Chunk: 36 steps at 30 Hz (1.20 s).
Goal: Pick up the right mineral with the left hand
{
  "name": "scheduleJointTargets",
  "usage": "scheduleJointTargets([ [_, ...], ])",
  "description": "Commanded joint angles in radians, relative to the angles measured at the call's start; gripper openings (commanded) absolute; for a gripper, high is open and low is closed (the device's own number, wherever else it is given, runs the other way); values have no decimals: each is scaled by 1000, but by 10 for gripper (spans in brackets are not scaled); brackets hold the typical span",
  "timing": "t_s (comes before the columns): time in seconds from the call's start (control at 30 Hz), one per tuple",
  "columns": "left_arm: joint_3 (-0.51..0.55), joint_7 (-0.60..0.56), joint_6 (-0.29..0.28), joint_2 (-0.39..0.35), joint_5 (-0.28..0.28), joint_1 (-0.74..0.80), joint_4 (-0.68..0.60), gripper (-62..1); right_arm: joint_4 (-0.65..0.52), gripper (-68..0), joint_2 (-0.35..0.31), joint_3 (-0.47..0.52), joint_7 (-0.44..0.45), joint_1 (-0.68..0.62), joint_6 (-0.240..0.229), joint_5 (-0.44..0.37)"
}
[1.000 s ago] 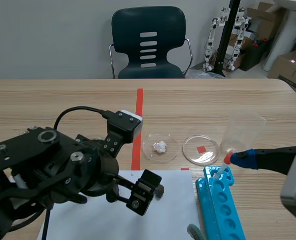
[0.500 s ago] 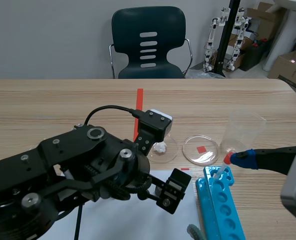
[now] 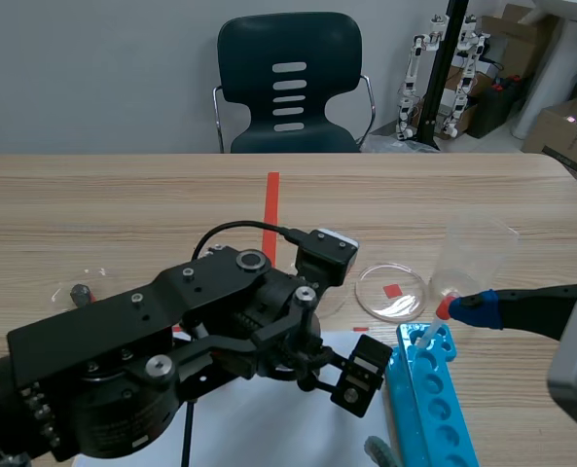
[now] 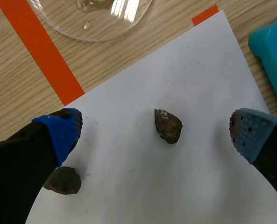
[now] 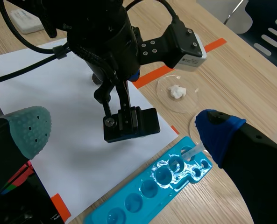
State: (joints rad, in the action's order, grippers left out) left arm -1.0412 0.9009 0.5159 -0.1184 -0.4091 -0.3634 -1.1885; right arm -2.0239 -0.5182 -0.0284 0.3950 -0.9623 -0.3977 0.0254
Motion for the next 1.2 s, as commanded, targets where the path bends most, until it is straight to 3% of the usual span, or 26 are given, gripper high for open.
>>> scheduleJointTargets([
  [0.0, 2, -5, -1, 12, 1, -14, -3, 14, -6, -22, -2, 3, 15, -4, 4, -11],
  [0.37, 2, 17, -2, 27, 1, -19, 60, 14, -6, -22, -3, 3, 15, -4, 4, -11],
  [1.03, 2, 16, -2, 37, -10, -19, 62, 14, -6, -22, -3, 3, 15, -4, 4, -11],
  [1.17, 2, 16, -2, 37, -11, -19, 62, -82, -6, -22, -3, 3, 15, -4, 4, -11],
])
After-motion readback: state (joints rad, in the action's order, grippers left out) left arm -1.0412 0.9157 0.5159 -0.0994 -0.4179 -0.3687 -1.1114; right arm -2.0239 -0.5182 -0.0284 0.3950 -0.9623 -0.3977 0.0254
